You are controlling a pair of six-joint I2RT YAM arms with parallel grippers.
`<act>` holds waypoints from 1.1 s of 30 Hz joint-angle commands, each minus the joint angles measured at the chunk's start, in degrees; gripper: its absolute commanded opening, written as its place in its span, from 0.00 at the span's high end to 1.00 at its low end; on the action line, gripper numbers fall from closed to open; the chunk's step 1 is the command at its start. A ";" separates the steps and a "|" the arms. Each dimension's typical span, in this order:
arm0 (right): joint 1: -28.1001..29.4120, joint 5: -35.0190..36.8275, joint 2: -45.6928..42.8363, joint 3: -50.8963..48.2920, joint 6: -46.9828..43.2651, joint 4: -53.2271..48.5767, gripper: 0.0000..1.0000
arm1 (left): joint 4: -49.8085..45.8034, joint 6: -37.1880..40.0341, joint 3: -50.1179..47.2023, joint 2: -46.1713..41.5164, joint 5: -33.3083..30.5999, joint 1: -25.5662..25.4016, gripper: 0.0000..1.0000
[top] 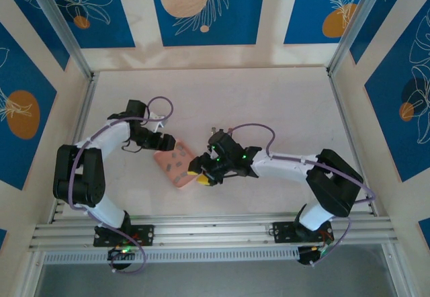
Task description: Load the staples into the stapler
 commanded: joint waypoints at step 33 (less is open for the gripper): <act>-3.62 -2.77 5.88 3.43 -1.08 -5.95 0.43 | 1.30 -4.72 -7.47 -5.27 6.27 -0.17 0.22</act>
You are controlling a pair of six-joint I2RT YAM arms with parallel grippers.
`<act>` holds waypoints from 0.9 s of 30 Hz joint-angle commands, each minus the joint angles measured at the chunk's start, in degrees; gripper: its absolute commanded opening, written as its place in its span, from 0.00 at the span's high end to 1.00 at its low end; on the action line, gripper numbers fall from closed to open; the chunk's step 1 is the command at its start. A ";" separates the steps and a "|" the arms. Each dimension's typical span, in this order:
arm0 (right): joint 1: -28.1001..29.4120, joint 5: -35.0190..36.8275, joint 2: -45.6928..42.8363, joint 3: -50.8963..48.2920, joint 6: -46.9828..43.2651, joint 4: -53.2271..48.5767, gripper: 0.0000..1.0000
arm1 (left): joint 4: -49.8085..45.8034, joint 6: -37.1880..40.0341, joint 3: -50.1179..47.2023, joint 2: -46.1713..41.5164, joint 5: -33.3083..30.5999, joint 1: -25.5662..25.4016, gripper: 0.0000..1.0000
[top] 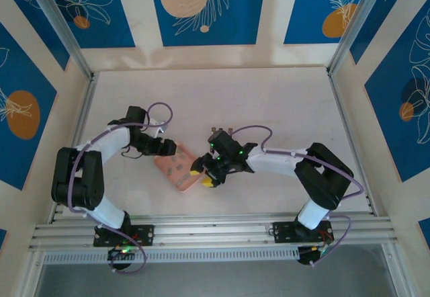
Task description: Load the staples into the stapler
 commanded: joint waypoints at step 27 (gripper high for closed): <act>-1.38 13.76 -6.05 6.44 -11.89 -24.02 0.43 | 2.92 -16.71 -15.20 -17.63 1.36 -3.18 0.22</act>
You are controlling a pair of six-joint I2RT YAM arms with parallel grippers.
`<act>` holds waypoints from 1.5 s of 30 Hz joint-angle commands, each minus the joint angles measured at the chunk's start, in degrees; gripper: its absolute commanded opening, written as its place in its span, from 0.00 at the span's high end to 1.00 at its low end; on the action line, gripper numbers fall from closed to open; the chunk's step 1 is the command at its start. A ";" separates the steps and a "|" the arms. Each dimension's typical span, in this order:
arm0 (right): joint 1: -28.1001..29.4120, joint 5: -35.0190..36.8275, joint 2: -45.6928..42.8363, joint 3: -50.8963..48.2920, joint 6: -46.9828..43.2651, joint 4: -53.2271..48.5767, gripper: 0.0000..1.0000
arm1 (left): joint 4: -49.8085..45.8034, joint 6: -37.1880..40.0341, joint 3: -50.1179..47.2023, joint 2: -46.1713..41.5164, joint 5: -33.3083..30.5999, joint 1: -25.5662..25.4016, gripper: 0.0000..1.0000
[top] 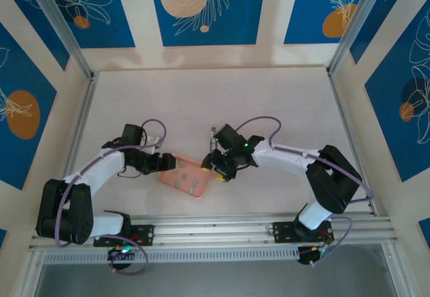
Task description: Load the staples into the stapler
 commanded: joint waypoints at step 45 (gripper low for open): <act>13.34 12.13 27.61 45.12 -22.43 -29.18 0.48 | 17.51 -26.16 -17.28 -29.32 -18.79 7.60 0.16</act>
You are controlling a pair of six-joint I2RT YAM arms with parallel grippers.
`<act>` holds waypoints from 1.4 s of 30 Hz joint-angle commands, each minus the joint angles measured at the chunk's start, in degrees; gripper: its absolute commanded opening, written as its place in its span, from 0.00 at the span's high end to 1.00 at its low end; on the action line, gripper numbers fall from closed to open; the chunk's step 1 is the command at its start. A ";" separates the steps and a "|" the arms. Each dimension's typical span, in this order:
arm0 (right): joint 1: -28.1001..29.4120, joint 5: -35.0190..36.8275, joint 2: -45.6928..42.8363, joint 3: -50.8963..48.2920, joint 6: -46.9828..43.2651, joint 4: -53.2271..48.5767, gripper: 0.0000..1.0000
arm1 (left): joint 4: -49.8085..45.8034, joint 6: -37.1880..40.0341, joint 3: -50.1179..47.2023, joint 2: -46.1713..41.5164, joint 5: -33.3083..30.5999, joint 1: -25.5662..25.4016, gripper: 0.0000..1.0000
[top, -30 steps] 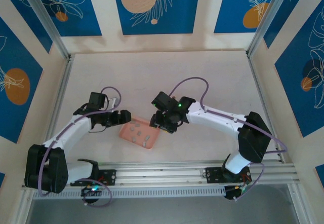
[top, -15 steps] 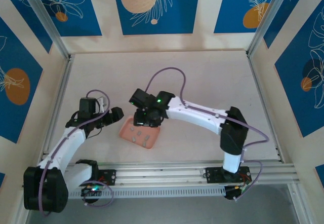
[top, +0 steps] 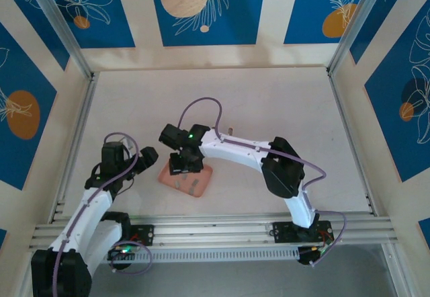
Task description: Load the staples into the stapler
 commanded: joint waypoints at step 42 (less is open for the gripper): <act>-1.39 -3.32 8.40 7.30 -6.37 -6.08 0.52 | 7.68 -0.85 -3.61 2.15 2.73 0.63 0.21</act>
